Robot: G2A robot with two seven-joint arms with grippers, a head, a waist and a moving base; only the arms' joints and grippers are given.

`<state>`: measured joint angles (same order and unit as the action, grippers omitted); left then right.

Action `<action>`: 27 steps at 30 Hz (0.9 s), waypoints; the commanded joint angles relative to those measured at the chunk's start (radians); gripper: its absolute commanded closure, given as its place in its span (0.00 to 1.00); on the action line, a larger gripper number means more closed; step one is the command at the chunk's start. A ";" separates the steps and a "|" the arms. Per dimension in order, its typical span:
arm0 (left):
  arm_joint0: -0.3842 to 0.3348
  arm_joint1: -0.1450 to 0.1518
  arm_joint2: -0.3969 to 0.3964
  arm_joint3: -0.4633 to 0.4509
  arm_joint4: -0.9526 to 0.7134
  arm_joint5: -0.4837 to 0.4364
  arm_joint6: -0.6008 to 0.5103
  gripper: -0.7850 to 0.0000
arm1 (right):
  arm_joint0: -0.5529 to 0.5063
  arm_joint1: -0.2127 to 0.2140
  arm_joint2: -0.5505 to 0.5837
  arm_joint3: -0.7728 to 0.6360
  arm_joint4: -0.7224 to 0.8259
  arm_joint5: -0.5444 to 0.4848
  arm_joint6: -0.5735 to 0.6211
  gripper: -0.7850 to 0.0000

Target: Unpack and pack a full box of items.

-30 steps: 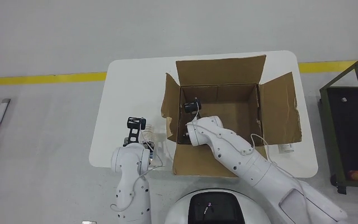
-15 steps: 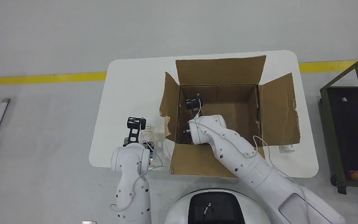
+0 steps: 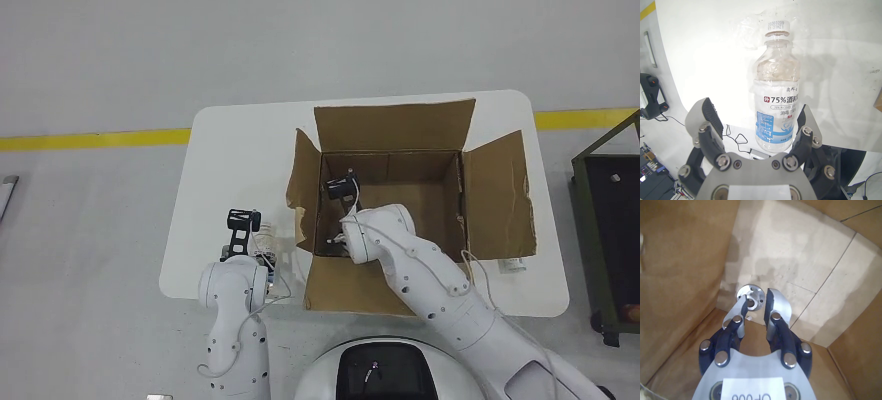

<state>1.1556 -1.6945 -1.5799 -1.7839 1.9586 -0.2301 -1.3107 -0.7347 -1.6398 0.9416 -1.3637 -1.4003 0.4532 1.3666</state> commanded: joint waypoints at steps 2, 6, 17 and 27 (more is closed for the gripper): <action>0.000 0.000 0.000 0.000 0.000 0.000 0.000 0.00 | 0.000 -0.002 0.004 0.006 -0.014 -0.010 0.010 0.00; 0.000 0.000 0.000 0.000 0.000 0.000 0.000 0.00 | 0.009 -0.005 0.000 0.014 -0.027 -0.035 0.017 0.00; 0.000 0.000 0.000 0.000 0.000 0.000 0.000 0.00 | 0.009 -0.005 0.000 0.014 -0.027 -0.035 0.017 0.00; 0.000 0.000 0.000 0.000 0.000 0.000 0.000 0.00 | -0.008 -0.009 -0.007 0.011 -0.051 -0.057 0.021 0.00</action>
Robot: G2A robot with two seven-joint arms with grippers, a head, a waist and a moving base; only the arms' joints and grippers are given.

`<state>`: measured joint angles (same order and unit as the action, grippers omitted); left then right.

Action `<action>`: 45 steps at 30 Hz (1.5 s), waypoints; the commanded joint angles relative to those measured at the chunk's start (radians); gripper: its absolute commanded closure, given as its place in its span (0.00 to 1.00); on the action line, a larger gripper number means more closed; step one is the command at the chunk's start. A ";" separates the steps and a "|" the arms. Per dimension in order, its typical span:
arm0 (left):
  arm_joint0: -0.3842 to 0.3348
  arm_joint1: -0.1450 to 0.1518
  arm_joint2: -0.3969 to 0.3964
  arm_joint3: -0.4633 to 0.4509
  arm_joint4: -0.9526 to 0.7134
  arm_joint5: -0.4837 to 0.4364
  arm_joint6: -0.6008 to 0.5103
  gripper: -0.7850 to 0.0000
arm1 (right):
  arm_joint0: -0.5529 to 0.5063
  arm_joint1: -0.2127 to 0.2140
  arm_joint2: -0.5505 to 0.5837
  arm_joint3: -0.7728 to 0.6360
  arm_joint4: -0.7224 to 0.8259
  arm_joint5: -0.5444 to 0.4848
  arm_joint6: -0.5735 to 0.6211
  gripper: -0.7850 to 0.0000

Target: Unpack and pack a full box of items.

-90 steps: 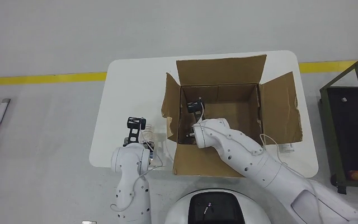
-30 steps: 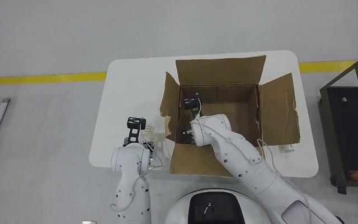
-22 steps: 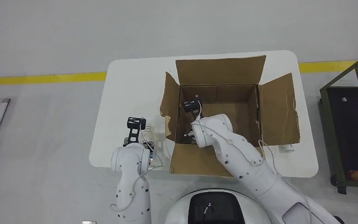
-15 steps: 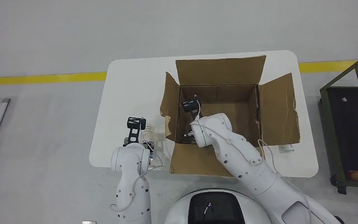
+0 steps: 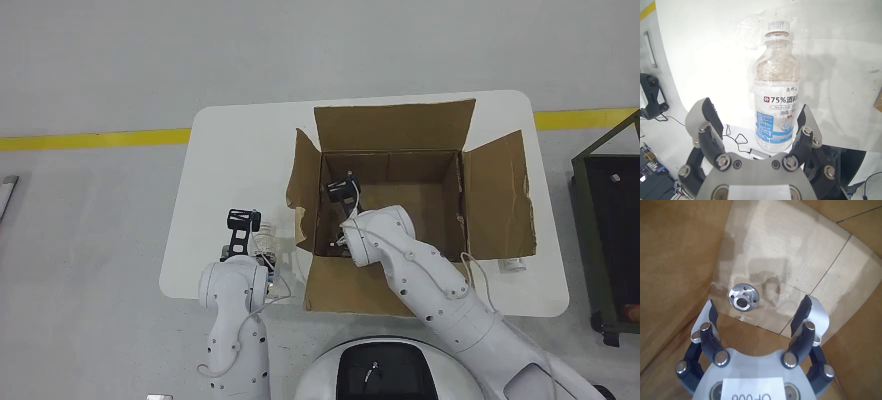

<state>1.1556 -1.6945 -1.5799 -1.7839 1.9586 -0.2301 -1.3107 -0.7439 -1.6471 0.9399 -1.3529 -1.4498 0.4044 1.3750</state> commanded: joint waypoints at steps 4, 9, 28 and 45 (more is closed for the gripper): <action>0.000 0.000 0.000 0.000 0.000 0.000 0.000 0.00 | 0.005 -0.009 -0.027 0.013 -0.010 -0.034 0.027 0.00; 0.000 0.000 0.000 0.000 0.000 0.000 0.000 0.00 | 0.021 -0.020 -0.050 0.044 -0.050 -0.028 0.037 0.00; 0.000 0.000 0.000 0.000 0.000 0.000 0.000 0.00 | 0.072 -0.062 -0.062 0.188 -0.073 -0.029 0.014 0.16; 0.000 0.000 0.000 0.000 0.000 0.000 0.000 0.00 | 0.056 -0.080 -0.038 0.209 -0.097 -0.032 0.000 0.55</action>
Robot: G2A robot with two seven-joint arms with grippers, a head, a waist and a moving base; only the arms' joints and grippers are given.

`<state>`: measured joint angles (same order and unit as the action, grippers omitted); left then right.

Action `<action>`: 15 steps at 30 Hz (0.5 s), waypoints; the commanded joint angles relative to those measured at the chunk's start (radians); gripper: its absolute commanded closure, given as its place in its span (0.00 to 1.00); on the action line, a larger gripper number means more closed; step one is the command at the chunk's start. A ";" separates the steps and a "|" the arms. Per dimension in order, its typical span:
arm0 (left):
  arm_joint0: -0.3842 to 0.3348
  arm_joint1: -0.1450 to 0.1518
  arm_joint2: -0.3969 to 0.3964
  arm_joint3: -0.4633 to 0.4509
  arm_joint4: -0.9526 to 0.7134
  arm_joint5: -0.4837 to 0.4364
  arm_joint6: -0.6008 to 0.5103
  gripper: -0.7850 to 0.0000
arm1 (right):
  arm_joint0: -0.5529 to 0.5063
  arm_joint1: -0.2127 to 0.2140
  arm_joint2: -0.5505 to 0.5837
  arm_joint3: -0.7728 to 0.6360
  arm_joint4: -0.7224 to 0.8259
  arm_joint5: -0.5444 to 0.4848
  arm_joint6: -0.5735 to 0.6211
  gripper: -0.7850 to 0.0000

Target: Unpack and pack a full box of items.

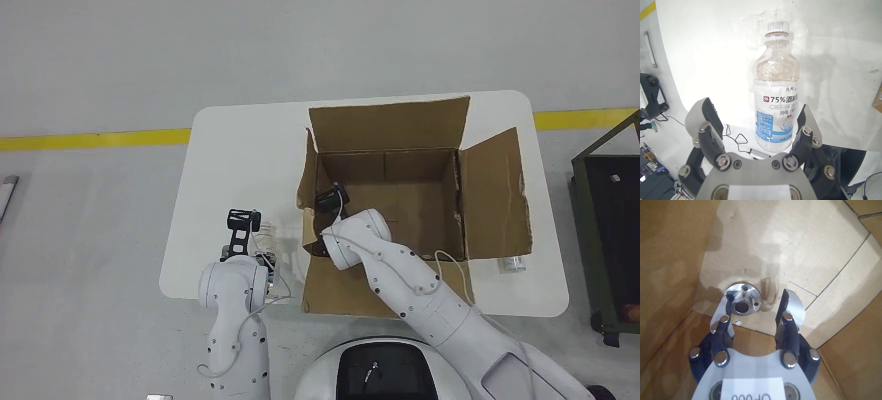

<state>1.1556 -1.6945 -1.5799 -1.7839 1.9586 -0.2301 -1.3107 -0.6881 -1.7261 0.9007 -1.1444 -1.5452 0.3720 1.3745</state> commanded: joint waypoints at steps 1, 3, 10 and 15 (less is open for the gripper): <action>0.000 0.000 0.000 0.000 0.000 0.000 0.000 0.00 | -0.001 -0.002 0.001 0.001 -0.004 0.000 0.001 0.57; 0.000 0.000 0.000 0.000 0.000 0.000 0.000 0.00 | -0.003 -0.005 0.001 -0.001 -0.013 0.005 0.003 0.68; 0.000 0.000 0.000 0.000 0.000 0.000 0.000 0.00 | -0.013 -0.011 0.010 -0.018 -0.037 0.010 0.005 0.98; 0.000 0.000 0.000 0.000 0.000 0.000 0.000 0.00 | -0.019 -0.013 0.028 -0.025 -0.056 0.014 0.007 1.00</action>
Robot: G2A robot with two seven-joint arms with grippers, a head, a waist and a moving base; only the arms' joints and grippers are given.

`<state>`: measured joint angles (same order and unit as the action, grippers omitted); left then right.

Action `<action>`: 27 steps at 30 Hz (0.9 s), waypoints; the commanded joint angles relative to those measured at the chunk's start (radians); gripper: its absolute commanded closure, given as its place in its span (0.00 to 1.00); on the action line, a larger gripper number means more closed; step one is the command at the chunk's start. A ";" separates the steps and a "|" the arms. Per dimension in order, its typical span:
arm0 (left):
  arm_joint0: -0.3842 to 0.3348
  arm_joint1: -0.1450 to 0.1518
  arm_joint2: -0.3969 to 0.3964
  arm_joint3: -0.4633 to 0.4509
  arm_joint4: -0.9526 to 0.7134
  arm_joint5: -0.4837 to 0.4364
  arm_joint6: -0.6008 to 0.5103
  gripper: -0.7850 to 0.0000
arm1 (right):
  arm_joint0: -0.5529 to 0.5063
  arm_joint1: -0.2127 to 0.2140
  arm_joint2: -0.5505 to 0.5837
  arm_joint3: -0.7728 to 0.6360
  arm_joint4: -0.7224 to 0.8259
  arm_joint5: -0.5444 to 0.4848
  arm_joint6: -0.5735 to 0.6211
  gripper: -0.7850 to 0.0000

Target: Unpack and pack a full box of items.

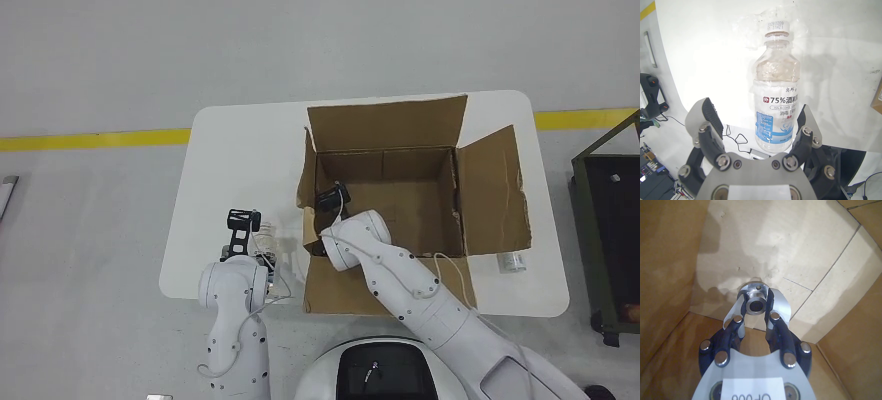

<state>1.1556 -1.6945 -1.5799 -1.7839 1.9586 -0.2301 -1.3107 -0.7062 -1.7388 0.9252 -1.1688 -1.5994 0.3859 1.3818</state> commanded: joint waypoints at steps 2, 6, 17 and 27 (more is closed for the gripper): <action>0.000 0.000 0.000 0.000 0.000 0.000 0.000 0.00 | -0.005 0.000 0.015 -0.007 -0.007 0.004 -0.002 1.00; 0.000 0.000 0.000 0.000 0.000 0.000 0.000 0.00 | -0.019 0.001 0.034 -0.038 -0.022 0.006 -0.003 1.00; 0.000 0.000 0.000 0.000 0.000 0.000 0.000 0.00 | -0.182 0.021 0.138 -0.408 -0.014 -0.034 -0.069 1.00; 0.000 0.000 0.000 0.000 0.000 0.000 0.000 0.00 | -0.395 0.047 0.224 -0.766 0.013 -0.135 -0.143 1.00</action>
<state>1.1556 -1.6945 -1.5799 -1.7839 1.9586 -0.2301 -1.3107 -1.1043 -1.6918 1.1496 -1.9377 -1.5862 0.2505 1.2380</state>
